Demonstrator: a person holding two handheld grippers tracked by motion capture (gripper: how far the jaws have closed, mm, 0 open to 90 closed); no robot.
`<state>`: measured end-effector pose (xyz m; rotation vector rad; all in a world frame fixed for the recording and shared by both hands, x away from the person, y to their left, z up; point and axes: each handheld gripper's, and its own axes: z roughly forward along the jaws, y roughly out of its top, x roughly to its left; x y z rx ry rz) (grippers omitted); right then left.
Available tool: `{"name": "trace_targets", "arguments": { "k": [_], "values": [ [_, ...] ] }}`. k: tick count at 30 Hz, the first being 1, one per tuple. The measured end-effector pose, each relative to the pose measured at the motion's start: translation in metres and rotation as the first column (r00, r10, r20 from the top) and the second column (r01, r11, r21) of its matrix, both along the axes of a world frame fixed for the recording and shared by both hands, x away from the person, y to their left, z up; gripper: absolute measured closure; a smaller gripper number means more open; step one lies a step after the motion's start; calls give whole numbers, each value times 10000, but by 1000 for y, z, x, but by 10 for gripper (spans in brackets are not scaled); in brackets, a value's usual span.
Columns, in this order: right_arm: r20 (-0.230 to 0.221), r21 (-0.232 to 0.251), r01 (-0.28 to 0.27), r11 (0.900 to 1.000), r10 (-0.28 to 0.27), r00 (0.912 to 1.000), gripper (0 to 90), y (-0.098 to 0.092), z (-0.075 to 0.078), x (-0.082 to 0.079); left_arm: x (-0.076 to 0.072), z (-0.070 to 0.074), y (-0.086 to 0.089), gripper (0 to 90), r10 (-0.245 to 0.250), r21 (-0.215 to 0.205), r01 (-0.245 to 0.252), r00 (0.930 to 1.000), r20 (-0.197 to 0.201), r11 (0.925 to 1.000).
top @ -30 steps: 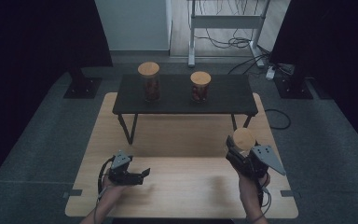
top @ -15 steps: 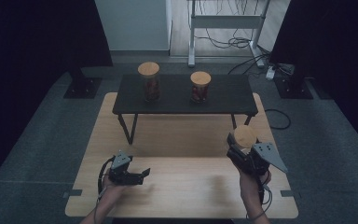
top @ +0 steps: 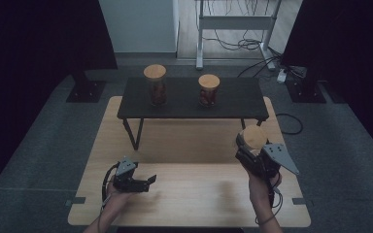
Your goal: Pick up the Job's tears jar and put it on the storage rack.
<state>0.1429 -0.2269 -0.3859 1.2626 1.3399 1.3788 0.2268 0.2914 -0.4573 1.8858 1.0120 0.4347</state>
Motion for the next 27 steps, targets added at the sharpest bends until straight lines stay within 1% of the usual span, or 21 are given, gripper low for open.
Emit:
{"name": "trace_targets", "arguments": {
  "k": [6, 13, 21, 27],
  "values": [
    [38, -25, -5, 10000, 6, 10000, 255, 1, 3, 5, 1, 0, 3, 33, 78, -71, -78, 10000, 4, 9999],
    [19, -82, 16, 10000, -16, 10000, 255, 1, 6, 12, 1, 0, 3, 33, 45, -123, -45, 10000, 15, 9999],
    [-31, -9, 45, 10000, -45, 10000, 255, 1, 7, 21, 3, -1, 3, 33, 35, -202, -37, 10000, -78, 9998],
    [-11, 92, 68, 9999, -68, 10000, 254, 0, 7, 27, 4, -2, 4, 34, 6, -249, -6, 10000, -12, 9997]
  ]
}}
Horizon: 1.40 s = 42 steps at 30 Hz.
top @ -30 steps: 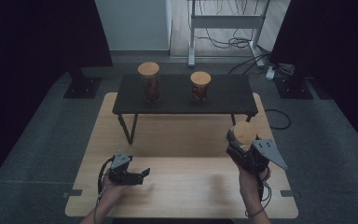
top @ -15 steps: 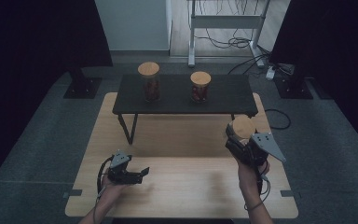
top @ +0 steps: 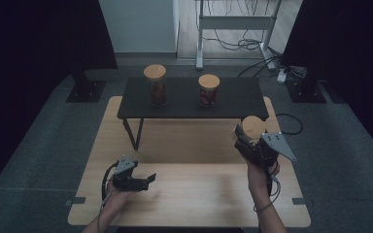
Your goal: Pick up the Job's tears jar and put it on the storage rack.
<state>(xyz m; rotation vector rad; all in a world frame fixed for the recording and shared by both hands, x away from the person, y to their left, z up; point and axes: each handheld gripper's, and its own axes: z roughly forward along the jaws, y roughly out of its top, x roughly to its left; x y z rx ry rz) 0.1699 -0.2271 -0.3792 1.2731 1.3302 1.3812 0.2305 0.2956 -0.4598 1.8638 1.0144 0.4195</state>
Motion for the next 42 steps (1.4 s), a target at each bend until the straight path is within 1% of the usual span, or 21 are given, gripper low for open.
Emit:
{"name": "trace_targets", "arguments": {
  "k": [7, 14, 21, 26, 32, 42],
  "values": [
    [97, 56, 72, 10000, -73, 9999, 255, -1, 4, 8, 4, -1, -2, 34, -194, 7, 194, 9998, -89, 9998],
    [188, 91, -17, 10000, 15, 9998, 255, -3, 10, 17, 8, -4, 1, 34, -118, -104, 115, 9996, -237, 9999],
    [226, 75, -24, 10000, 23, 9997, 255, -3, 15, 30, 13, -7, 6, 34, -123, -184, 116, 9992, -370, 9998],
    [280, 113, -51, 9999, 47, 9996, 255, -1, 19, 39, 15, -7, 9, 34, -46, -279, 35, 9992, -407, 9996],
    [347, 46, -95, 9999, 94, 9994, 255, 2, 24, 47, 15, -8, 9, 34, -55, -315, 43, 9992, -407, 9995],
    [366, 21, -65, 10000, 64, 9993, 255, 4, 29, 56, 16, -8, 10, 34, -61, -314, 47, 9991, -424, 9995]
  ]
}}
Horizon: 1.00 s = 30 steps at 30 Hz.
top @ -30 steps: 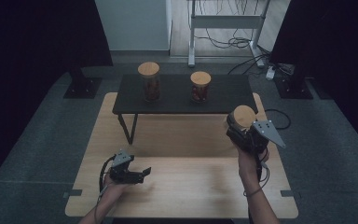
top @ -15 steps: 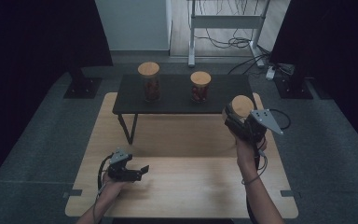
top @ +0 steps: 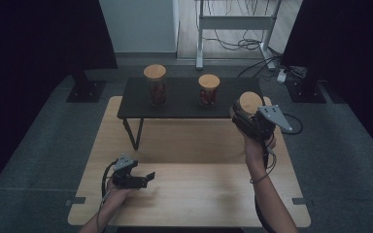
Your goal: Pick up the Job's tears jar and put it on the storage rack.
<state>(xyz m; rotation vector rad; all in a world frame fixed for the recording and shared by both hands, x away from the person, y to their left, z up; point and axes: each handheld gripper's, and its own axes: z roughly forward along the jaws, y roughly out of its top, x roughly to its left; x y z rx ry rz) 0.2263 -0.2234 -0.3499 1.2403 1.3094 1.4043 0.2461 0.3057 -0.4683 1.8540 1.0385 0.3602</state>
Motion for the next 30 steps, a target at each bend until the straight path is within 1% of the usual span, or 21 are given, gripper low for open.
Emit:
{"name": "trace_targets", "arguments": {
  "k": [15, 23, 30],
  "values": [
    [-53, -15, 77, 10000, -77, 10000, 255, 1, 2, 17, -1, -1, 3, 34, 120, -64, -121, 9999, -7, 9999],
    [29, -69, 105, 9999, -104, 9999, 255, -1, 5, 24, -1, -1, 4, 34, 162, -55, -162, 9999, -18, 9999],
    [2, -123, 121, 9999, -121, 9999, 255, -1, 6, 30, -2, -1, 5, 34, 228, -65, -228, 9997, -20, 9997]
  ]
}}
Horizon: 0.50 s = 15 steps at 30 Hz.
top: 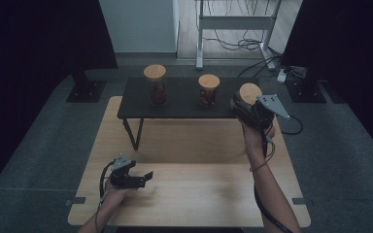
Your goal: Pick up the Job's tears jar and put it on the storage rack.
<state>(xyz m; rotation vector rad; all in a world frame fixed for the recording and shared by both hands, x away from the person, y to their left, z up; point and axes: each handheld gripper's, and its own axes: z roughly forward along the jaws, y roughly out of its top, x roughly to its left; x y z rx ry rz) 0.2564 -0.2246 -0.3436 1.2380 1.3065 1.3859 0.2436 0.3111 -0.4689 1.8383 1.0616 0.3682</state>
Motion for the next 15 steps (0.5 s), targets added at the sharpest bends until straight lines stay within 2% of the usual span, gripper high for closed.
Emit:
{"name": "trace_targets", "arguments": {
  "k": [15],
  "values": [
    [-358, -230, 138, 9996, -146, 9993, 255, 5, 2, 26, 0, 0, 3, 34, 98, -20, -98, 10000, -5, 10000]
  ]
}}
